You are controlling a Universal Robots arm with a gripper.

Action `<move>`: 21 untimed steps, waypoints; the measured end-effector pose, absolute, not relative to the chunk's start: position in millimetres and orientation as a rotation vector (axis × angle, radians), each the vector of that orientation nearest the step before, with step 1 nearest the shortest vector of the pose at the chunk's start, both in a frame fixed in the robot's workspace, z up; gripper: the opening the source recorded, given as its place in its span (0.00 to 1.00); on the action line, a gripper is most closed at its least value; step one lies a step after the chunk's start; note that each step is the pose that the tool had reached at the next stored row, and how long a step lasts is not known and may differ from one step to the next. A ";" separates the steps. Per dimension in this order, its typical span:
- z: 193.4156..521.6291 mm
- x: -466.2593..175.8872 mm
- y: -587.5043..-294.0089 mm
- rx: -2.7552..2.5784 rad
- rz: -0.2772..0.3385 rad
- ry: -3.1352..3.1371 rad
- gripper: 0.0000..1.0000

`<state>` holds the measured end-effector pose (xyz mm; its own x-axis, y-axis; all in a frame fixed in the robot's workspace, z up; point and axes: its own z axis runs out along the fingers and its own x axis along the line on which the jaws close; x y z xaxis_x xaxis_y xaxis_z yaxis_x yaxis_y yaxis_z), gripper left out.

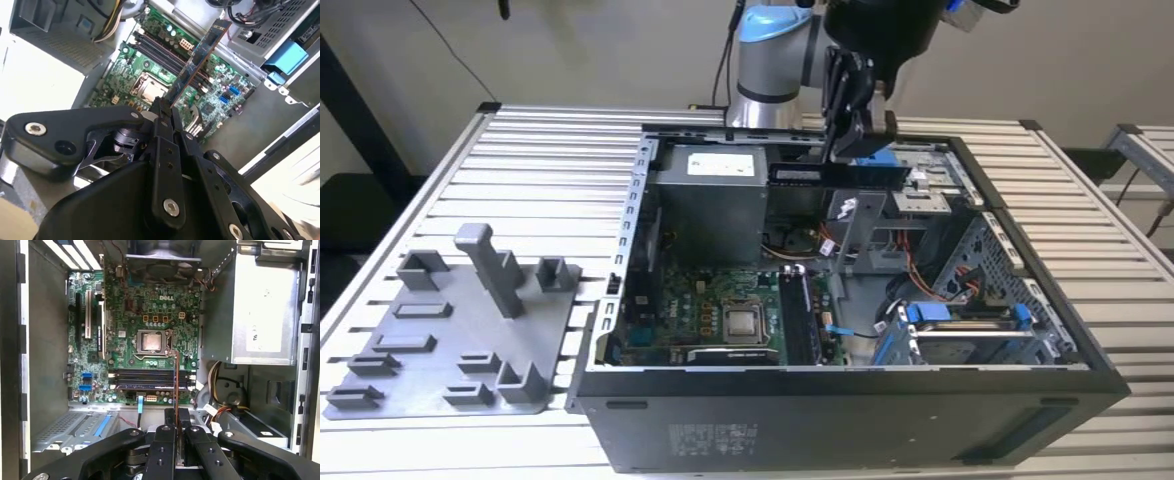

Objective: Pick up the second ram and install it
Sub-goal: 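Pick up the second ram and move it above second insertion slot, then insert the second ram into the second slot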

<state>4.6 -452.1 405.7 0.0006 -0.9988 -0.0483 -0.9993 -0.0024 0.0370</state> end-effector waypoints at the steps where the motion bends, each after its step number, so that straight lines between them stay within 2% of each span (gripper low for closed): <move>1: 405.6 4.7 -449.7 -2.216 0.095 2.214 0.14; 9: 405.5 4.7 -431.8 -2.210 0.094 2.219 0.14; 21: 405.5 4.7 -430.6 -2.209 0.094 2.220 0.14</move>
<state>4.7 -430.6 405.5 -0.0059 -0.9988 -0.0484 -0.9993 0.0041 0.0369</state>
